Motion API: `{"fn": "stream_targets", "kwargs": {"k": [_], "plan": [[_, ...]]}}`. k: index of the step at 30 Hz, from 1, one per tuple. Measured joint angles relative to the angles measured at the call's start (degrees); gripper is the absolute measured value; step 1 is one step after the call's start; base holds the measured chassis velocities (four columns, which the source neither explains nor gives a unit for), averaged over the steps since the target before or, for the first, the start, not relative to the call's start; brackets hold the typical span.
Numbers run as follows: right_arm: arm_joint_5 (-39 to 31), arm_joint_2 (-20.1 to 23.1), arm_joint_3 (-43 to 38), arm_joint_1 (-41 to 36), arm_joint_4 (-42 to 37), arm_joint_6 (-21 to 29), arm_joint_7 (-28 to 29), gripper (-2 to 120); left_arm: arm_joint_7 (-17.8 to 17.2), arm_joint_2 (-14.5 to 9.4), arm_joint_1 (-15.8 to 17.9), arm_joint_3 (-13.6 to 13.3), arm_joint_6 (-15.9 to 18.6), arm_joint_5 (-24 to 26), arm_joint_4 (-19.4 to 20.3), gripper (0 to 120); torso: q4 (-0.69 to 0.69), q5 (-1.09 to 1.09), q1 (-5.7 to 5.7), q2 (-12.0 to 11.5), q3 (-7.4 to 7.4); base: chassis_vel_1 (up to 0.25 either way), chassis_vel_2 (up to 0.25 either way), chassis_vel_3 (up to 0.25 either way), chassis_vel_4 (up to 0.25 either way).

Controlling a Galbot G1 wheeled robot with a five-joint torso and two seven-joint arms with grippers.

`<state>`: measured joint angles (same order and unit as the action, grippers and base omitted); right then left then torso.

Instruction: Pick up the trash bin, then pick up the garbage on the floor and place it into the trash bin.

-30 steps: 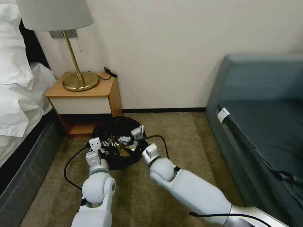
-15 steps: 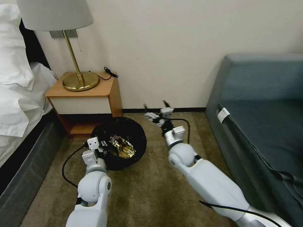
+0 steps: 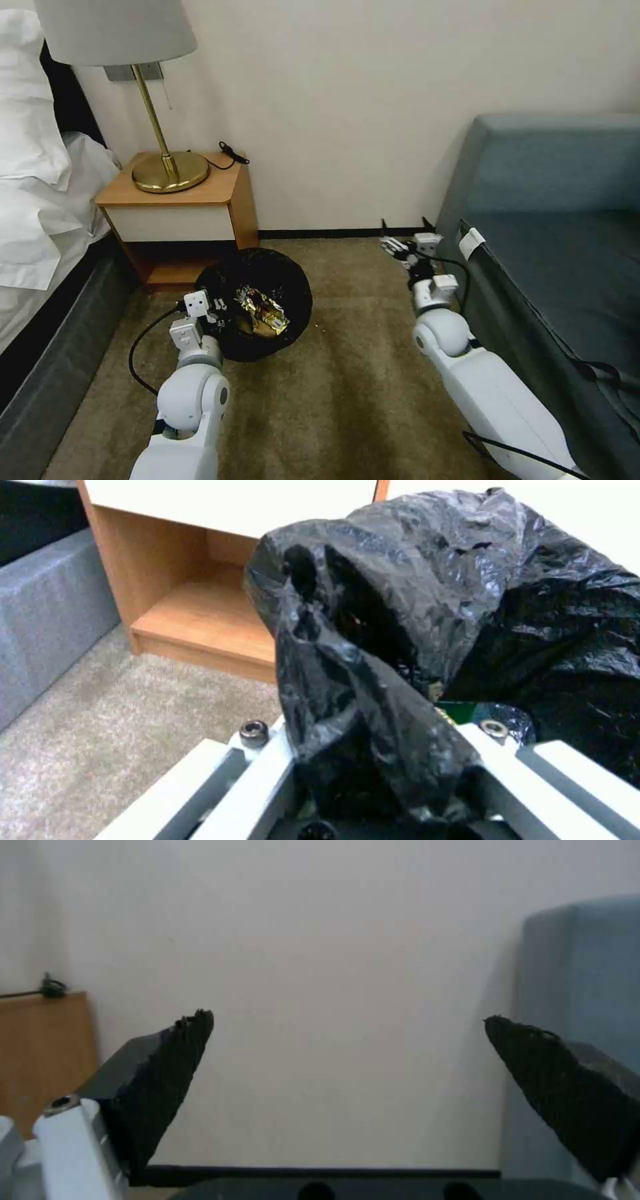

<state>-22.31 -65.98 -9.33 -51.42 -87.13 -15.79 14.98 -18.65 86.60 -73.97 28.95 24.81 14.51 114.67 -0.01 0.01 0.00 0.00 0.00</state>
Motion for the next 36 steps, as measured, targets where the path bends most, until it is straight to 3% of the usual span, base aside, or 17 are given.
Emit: {"fn": "stream_targets", "kwargs": {"k": [5,8,10,16,20,27,31,35,36], "plan": [[1.3,-0.8,-2.3,-2.1,0.6,-1.1,-0.6,100,-2.2,0.0,0.6,0.9,1.0,2.4,-1.1,5,0.01,0.0,0.0,0.0,0.0,0.0,0.0,0.0,0.0],[1.6,-1.0,-3.8,-3.6,0.4,-1.7,-0.9,100,-4.5,-0.1,2.1,2.0,2.3,7.0,-2.7,5,0.01,0.0,0.0,0.0,0.0,0.0,0.0,0.0,0.0],[2.0,-1.2,-4.9,-4.9,0.0,-2.3,-0.9,100,-6.9,-0.6,4.0,2.7,3.9,12.6,-4.9,5,0.01,-0.01,0.0,0.0,0.0,0.0,0.0,0.0,0.0],[3.0,-1.3,-6.7,-7.4,-2.1,-2.9,-1.2,100,-9.2,-1.2,7.9,3.8,3.3,17.9,-10.5,5,0.0,-0.01,0.0,0.0,0.0,0.0,0.0,0.0,0.0],[4.4,-1.4,-8.2,-9.2,-3.2,-3.4,-1.6,100,-9.3,-0.6,9.0,6.4,0.9,18.1,-13.3,5,0.01,0.0,0.0,0.0,0.0,0.0,0.0,0.0,0.0],[8.6,-1.3,-10.3,-11.6,-3.9,-5.8,-4.7,100,-7.9,-1.0,9.0,7.8,-2.7,18.1,-15.2,5,0.0,-0.01,0.0,0.0,0.0,0.0,0.0,0.0,0.0],[8.8,-1.5,-10.5,-12.1,-4.4,-6.0,-5.0,100,-7.6,-0.8,8.7,7.8,-3.6,18.1,-15.1,13,0.0,-0.01,0.0,0.0,0.0,0.0,0.0,0.0,0.0],[8.9,-1.8,-10.8,-12.5,-5.0,-6.1,-5.0,100,-7.2,-0.6,8.0,7.6,-4.4,17.9,-14.0,32,0.01,-0.01,0.0,0.0,0.0,0.0,0.0,0.0,0.0],[8.9,-1.8,-10.8,-12.5,-5.0,-6.1,-5.0,100,-7.2,-0.6,8.0,7.6,-4.4,17.9,-14.0,32,0.01,-0.01,0.0,0.0,0.0,0.0,0.0,0.0,0.0]]}}
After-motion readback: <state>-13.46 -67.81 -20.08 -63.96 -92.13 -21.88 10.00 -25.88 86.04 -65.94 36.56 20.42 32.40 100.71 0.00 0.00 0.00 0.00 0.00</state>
